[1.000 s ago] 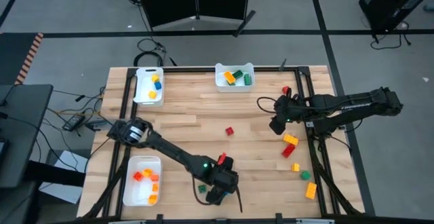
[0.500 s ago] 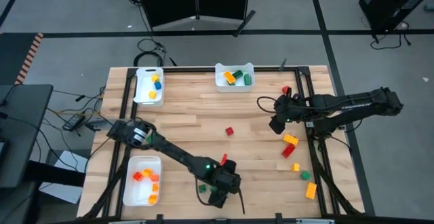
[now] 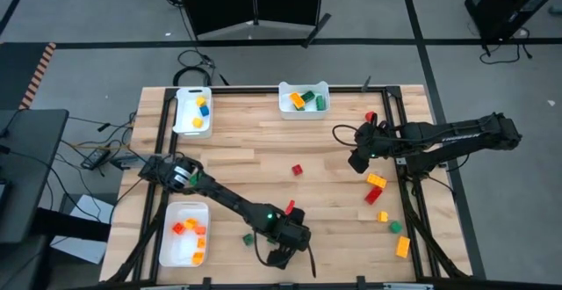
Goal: Sort blocks by size
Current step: Put the blue block into the top left white bin
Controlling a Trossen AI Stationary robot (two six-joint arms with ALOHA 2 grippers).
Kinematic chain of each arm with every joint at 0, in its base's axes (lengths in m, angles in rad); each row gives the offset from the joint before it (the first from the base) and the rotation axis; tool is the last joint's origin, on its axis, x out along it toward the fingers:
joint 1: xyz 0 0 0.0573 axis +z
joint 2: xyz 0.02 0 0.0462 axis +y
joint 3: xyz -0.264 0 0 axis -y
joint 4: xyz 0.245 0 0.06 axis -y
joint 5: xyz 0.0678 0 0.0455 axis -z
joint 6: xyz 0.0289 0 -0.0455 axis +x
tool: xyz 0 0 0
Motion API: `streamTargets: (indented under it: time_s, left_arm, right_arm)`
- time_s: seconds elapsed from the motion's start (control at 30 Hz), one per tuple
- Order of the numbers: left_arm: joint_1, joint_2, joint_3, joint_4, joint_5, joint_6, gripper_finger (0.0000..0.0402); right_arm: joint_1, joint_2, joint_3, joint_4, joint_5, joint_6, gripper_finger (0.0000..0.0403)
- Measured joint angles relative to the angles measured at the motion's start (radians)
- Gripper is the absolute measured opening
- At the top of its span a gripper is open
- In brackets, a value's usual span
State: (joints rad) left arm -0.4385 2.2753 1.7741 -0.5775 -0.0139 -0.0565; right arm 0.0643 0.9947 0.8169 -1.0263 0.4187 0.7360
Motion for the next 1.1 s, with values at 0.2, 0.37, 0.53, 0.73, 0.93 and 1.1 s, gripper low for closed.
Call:
streamTargets:
  time_s: [0.2, 0.37, 0.53, 0.73, 0.93, 1.1]
  left_arm:
    - [0.000, 0.000, 0.000, 0.012, 0.000, 0.028, 0.0370]
    - [0.001, 0.000, 0.000, 0.013, 0.000, 0.029, 0.0304]
    - [0.002, 0.000, 0.000, 0.013, 0.000, 0.029, 0.0239]
    - [0.006, 0.000, 0.000, 0.014, 0.000, 0.030, 0.0184]
    - [0.015, 0.000, 0.000, 0.014, 0.000, 0.029, 0.0147]
    - [0.027, 0.000, 0.000, 0.016, 0.000, 0.025, 0.0140]
  right_arm:
    - [0.000, 0.000, 0.000, 0.000, 0.008, -0.006, 0.0310]
    - [0.000, 0.000, 0.000, 0.000, 0.014, -0.015, 0.0310]
    - [0.000, 0.000, 0.000, 0.000, 0.037, -0.022, 0.0311]
    - [0.000, 0.000, 0.000, 0.001, 0.037, -0.022, 0.0307]
    - [0.000, 0.000, 0.000, 0.001, 0.037, -0.025, 0.0309]
    - [0.000, 0.000, 0.000, 0.001, 0.037, -0.025, 0.0306]
